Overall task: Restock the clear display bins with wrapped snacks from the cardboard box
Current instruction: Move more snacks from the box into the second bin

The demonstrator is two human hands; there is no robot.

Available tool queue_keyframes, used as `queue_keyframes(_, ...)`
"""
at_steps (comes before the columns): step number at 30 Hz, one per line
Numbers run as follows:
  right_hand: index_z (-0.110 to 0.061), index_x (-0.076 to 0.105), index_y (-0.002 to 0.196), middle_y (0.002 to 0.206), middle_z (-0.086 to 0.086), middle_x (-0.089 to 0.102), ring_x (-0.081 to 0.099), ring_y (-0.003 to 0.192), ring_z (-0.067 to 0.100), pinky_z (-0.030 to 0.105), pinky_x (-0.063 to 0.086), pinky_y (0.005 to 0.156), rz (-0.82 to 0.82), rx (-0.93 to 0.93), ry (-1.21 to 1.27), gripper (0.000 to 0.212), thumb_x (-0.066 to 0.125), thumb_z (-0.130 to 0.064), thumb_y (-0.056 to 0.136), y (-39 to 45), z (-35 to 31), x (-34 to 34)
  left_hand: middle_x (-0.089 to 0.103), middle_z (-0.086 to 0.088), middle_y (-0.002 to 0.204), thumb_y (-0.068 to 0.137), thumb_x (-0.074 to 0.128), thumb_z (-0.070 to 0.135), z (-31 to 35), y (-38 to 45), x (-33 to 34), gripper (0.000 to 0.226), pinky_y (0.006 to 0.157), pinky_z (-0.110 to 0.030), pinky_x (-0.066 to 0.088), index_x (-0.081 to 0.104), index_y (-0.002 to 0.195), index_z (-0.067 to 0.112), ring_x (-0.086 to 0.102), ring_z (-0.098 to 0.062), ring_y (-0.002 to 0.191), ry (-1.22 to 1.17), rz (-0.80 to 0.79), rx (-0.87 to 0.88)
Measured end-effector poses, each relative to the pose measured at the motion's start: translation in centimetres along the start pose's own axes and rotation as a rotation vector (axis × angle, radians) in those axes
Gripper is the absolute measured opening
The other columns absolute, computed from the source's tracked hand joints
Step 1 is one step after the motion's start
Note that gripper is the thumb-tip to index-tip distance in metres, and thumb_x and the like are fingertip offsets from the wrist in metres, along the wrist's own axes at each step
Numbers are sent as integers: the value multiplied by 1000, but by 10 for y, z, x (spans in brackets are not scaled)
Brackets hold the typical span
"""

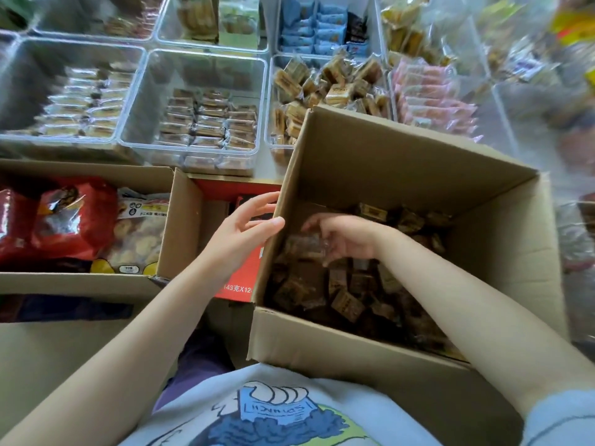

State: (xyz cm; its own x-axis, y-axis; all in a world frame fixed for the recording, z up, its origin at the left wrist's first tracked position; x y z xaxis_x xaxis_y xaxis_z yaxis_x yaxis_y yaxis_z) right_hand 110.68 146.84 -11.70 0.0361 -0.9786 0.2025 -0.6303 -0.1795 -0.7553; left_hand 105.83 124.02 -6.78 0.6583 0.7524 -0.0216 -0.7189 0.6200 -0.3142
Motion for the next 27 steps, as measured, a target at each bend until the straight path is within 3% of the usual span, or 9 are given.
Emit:
queue_keyframes(4,-15,64,100,103,13,62,64,81,24,28,47,51,13,-221,180,26,47,-13,79,-58,-46,-9,63,15,131,71,73,54,15,6,-7,63,106,-48,48,58,131,47,61,-8,121,70,9,38)
queue_keyframes(8,-13,61,108,112,17,60,61,86,25,26,49,52,12,-370,271,28,45,-16,85,-87,-86,9,47,21,145,76,79,41,58,7,-17,76,100,-28,47,41,140,57,48,1,130,210,-58,307)
queue_keyframes(10,-8,54,114,108,17,60,64,82,22,24,51,54,-17,-372,304,28,41,-15,90,-88,-104,31,44,17,149,82,80,32,79,7,-26,75,97,-32,51,41,144,50,47,-5,133,329,-74,465)
queue_keyframes(13,-5,53,108,97,16,58,60,73,23,27,51,55,-93,-357,259,26,46,-16,86,-75,-128,67,60,8,132,85,79,30,94,11,-51,49,92,-43,57,62,130,29,59,-18,121,390,-6,618)
queue_keyframes(16,1,56,116,97,22,63,62,75,31,32,53,63,-65,-336,12,36,35,-25,101,-53,-147,96,74,-1,109,82,81,33,94,11,-93,35,86,-45,59,72,114,20,70,-24,105,214,27,502)
queue_keyframes(20,-6,58,115,113,24,66,66,105,38,46,56,89,63,-344,-102,45,32,-41,107,-14,-172,132,76,-6,90,89,73,33,89,17,-154,22,64,-17,55,76,99,13,71,-6,81,149,155,299)
queue_keyframes(23,-9,63,122,117,18,69,67,111,31,45,53,100,105,-358,-235,45,42,-45,104,19,-188,161,74,1,86,90,72,36,86,32,-195,22,59,-11,48,75,97,16,66,1,73,228,135,223)
queue_keyframes(25,-12,64,123,115,12,71,69,110,26,40,55,96,111,-379,-299,38,53,-40,100,38,-201,179,71,4,81,90,72,41,84,47,-221,22,60,-13,46,74,89,19,63,-3,72,292,129,218)
queue_keyframes(27,-9,63,122,115,14,71,69,109,29,44,55,95,114,-389,-283,42,64,-37,90,58,-216,193,67,9,77,91,70,45,82,62,-247,23,59,-14,43,71,84,24,60,-3,71,351,139,214)
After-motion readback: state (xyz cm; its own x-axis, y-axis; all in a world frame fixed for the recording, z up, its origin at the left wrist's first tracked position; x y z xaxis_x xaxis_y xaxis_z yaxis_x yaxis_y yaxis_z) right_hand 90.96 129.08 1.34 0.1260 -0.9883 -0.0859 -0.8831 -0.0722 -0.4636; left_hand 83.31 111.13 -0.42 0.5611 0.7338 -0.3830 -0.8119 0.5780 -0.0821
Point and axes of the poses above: each hand's wrist, its own y-axis towards the middle knuckle, its own x-axis out of the palm, z = x × y, the point moved 1 cm from there along y, towards the middle knuckle
